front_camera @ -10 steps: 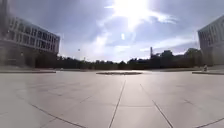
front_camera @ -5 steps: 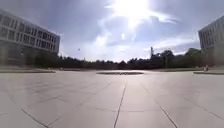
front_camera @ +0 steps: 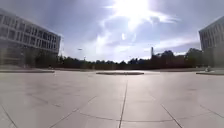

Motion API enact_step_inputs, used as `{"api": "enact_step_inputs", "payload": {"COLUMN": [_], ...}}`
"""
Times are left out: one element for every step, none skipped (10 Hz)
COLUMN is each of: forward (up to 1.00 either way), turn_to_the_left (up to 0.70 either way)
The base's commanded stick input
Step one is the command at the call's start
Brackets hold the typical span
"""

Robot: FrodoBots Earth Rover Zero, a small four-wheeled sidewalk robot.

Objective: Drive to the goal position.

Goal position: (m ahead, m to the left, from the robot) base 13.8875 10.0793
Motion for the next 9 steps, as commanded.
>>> {"api": "enact_step_inputs", "payload": {"forward": [0.5,0.5,0.5,0.5,0.5,0.5,0.5,0.5,0.5], "turn_to_the_left": [0.0,0.0,0.0,0.0,0.0,0.0,0.0,0.0,0.0]}}
